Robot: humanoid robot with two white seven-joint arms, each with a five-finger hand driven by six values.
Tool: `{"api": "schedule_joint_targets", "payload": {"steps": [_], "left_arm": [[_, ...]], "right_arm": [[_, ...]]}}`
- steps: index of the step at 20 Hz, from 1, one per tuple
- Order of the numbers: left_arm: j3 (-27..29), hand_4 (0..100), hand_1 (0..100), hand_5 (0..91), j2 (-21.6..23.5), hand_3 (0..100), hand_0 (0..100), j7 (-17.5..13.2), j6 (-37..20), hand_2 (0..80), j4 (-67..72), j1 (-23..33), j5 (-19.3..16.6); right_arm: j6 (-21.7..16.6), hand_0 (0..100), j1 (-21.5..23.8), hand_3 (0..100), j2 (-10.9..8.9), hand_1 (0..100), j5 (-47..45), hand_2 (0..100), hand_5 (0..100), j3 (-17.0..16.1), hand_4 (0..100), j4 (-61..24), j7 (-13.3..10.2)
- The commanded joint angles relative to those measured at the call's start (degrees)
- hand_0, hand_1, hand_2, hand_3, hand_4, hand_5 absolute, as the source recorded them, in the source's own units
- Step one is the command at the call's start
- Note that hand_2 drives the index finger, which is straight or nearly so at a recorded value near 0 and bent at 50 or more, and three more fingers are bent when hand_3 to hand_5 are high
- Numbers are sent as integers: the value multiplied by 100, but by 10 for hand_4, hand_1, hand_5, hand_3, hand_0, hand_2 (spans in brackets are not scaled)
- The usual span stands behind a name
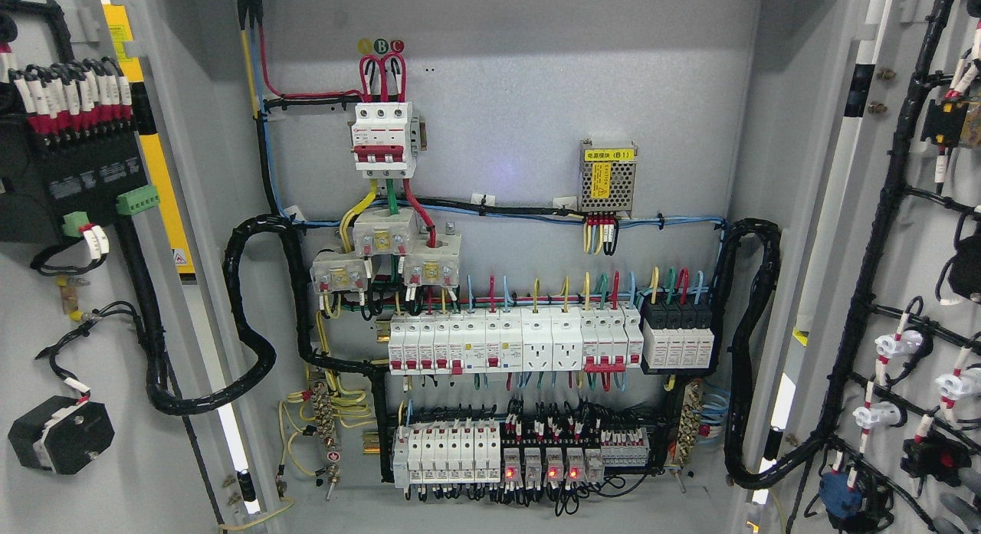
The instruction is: Open door with both hands
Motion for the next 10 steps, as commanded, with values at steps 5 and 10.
{"api": "schedule_joint_targets", "payload": {"steps": [5,10], "left_arm": [[375,0,0,0,382,0,0,-373,205,0,364,-117,543],[559,0,0,0,707,0,0,-532,205,0,601,-117,815]], "right_arm": [[-27,232,164,0,11,26,-21,0,0,-298,0,42,7],[-27,232,182,0,107,26,-21,0,0,-333,0,42,7]]}}
